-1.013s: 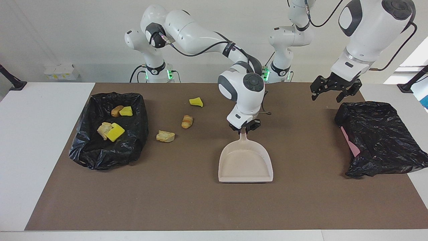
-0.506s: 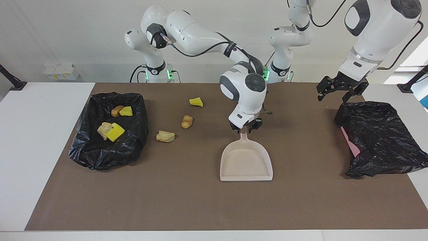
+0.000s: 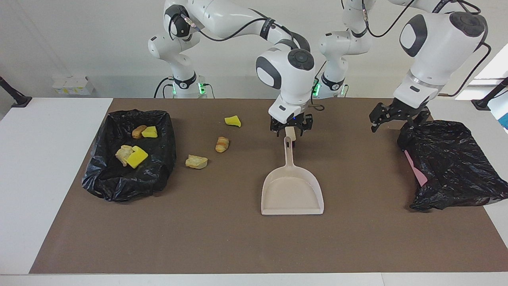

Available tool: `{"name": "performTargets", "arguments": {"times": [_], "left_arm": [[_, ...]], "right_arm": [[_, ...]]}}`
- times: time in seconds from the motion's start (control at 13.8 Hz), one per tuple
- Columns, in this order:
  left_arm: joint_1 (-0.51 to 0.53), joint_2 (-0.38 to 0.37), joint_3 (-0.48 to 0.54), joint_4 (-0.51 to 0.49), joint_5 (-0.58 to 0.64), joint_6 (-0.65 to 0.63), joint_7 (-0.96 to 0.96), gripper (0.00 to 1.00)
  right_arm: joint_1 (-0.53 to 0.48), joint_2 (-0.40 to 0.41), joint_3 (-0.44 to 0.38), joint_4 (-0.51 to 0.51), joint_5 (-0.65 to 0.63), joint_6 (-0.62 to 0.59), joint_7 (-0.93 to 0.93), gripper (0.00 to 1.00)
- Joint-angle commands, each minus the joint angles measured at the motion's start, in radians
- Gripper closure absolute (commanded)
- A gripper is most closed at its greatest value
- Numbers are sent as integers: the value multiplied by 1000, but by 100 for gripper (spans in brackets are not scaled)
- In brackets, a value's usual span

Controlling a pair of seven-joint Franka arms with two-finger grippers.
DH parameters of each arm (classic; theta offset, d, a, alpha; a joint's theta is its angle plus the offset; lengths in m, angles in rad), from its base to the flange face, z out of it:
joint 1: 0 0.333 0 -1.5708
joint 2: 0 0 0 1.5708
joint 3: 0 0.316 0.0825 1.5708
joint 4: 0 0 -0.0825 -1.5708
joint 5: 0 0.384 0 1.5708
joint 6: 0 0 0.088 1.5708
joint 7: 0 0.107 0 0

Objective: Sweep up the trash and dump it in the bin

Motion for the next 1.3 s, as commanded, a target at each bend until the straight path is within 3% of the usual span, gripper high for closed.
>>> {"name": "performTargets", "arguments": {"times": [0.0, 0.29, 0.43, 0.87, 1.23], "left_arm": [[-47, 71, 9, 6, 3, 45, 4, 0], [-164, 160, 9, 1, 1, 147, -23, 0], [-230, 206, 9, 0, 10, 209, -92, 0], [-381, 251, 11, -29, 18, 234, -180, 0], [-419, 240, 9, -114, 18, 249, -232, 0]], "right_arm": [[70, -141, -2, -228, 23, 42, 76, 5], [162, -266, -2, -499, 88, 227, 88, 5], [208, -287, -2, -584, 89, 312, 149, 6], [261, -344, 2, -750, 92, 389, 168, 11], [258, -335, 2, -764, 190, 485, 156, 15]]}}
